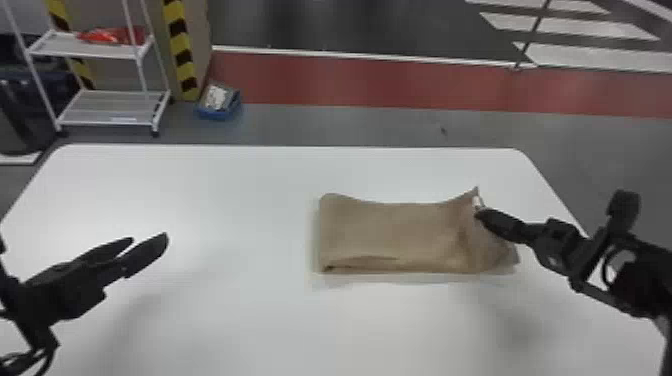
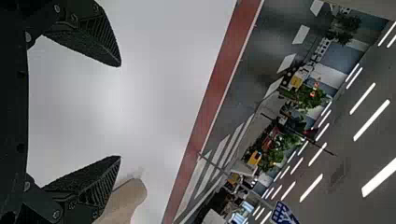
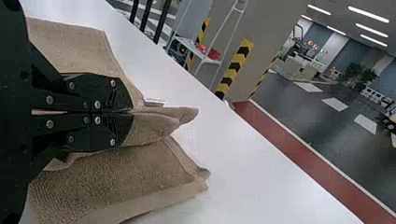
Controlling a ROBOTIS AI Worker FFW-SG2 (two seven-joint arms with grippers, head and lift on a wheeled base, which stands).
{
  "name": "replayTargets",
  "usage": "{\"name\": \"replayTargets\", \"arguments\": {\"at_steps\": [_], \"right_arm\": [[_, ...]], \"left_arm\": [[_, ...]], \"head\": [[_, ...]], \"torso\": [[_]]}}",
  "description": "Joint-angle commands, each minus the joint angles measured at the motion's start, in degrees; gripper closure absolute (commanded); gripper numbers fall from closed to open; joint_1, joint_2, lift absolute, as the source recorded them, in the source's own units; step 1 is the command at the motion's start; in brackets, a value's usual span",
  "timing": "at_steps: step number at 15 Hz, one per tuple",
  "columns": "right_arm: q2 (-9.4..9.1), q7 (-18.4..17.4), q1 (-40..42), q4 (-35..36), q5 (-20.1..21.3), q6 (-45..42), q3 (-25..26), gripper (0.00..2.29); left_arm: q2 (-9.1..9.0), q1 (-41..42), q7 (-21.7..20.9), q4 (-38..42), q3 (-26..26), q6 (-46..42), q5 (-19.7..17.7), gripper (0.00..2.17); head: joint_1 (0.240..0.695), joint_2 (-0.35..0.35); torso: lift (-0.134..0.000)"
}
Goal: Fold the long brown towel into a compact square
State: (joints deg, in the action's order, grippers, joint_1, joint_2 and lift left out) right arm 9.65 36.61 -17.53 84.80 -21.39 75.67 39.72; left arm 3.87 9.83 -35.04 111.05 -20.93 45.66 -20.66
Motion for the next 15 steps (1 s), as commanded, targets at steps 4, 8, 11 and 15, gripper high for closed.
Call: {"name": "replayTargets", "arguments": {"at_steps": [4,8,11,15], "right_arm": [[1.86,0.21,1.00,0.27,0.39,1.99,2.64,0.00],[4.32,-0.05,0.65,0.19,2.32,2.69,2.12,0.07],[6.08,-0.14,-0.75,-2.45,6.71,1.28,-1.05,0.10],[6.34,-0.14,-1.98,-5.88,9.18,-2.06,-3.33,0.10]], "left_arm": [[0.09,0.81,-0.56,0.31,0.01,0.00,-0.17,0.21],[0.18,1.51,-0.56,0.93,-0.87,0.00,-0.34,0.21],[0.18,1.51,-0.73,0.49,-0.87,-0.53,-0.34,0.21],[0.27,1.60,-0.91,0.14,-0.96,-0.70,-0.34,0.21]], "head": [[0.695,-0.144],[0.695,-0.162],[0.695,-0.176],[0.695,-0.188]], "torso": [[-0.124],[-0.124],[-0.124],[-0.124]]}}
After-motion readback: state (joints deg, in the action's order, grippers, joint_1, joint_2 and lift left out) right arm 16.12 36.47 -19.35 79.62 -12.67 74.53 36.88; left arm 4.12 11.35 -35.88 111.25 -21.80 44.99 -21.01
